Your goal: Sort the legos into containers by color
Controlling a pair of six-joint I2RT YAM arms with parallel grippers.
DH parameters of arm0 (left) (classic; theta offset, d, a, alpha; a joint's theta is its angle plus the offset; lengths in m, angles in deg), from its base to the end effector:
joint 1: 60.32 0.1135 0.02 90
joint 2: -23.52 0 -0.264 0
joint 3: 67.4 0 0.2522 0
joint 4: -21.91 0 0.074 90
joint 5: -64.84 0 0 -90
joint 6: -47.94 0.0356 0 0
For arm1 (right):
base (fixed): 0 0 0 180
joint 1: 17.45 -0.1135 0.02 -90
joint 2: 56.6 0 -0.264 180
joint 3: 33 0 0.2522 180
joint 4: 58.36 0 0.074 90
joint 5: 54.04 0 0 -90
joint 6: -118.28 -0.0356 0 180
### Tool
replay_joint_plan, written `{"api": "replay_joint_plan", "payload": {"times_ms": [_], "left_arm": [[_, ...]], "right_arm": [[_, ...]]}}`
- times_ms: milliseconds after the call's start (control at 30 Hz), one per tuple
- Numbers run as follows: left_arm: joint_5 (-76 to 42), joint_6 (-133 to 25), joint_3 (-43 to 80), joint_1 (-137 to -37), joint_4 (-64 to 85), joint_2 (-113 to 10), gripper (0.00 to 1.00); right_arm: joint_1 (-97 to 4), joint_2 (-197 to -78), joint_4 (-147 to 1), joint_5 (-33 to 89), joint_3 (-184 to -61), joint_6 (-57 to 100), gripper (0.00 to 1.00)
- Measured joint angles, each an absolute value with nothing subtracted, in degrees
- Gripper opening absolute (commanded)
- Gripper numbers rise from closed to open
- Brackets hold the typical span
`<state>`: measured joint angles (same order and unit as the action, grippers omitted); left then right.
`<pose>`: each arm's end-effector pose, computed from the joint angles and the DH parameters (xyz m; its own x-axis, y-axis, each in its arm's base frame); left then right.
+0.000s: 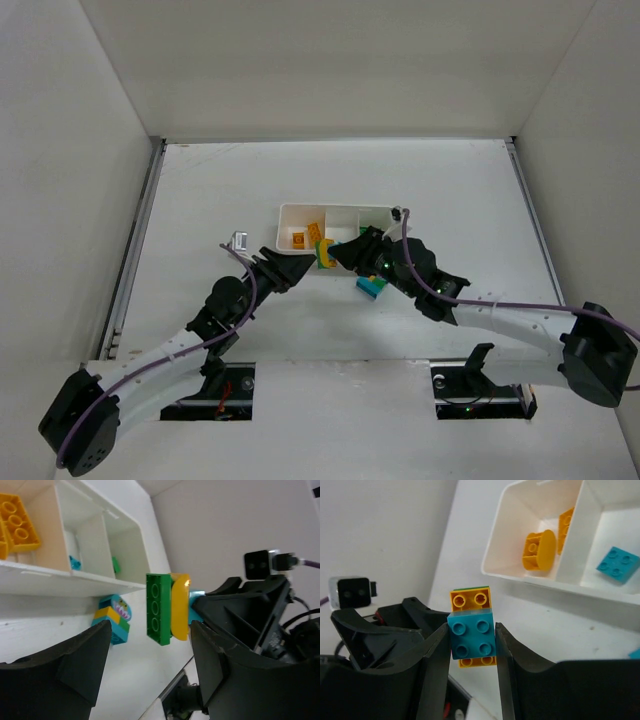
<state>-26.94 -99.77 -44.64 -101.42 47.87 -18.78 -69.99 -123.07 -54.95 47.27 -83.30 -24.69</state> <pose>0.1298 -0.1118 0.2191 -0.4908 -0.6931 -0.5279 0.4098 0.3511 -0.8419 0.1655 0.2046 0.2613 -0.6094 0.4917 -0.6219 -0.2915 0.5906 0.7525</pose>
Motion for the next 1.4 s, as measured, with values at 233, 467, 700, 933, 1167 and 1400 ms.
{"api": "replay_joint_plan", "payload": {"times_ms": [233, 467, 700, 933, 1167, 1400], "left_arm": [[-27.18, -101.09, -44.64, -101.64, 59.55, -23.57, 0.63], [-27.22, -101.5, -44.64, -101.86, 64.97, -28.18, 0.6], [-27.38, -101.57, -44.64, -101.16, 65.97, -28.42, 0.52], [-27.38, -101.85, -44.6, -101.05, 66.39, -28.9, 0.36], [-27.03, -102.66, -44.47, -100.81, 66.67, -28.8, 0.21], [-25.54, -102.42, -44.47, -99.78, 64.31, -26.48, 0.16]], "right_arm": [[-68.0, -126.53, -43.8, 41.5, -79.97, -34.74, 0.27], [-66.34, -130.05, -33.23, 36.73, -77.2, -43.05, 0.28], [-65.42, -134.22, -24.99, 33.63, -76.7, -48.58, 0.28], [-65.31, -137.83, -18.71, 31.79, -76.67, -51.88, 0.28], [-64.0, -138.4, -16.09, 30.48, -75.84, -53.01, 0.28], [-61.51, -136.41, -15.0, 27.92, -72.91, -52.95, 0.28]]}}
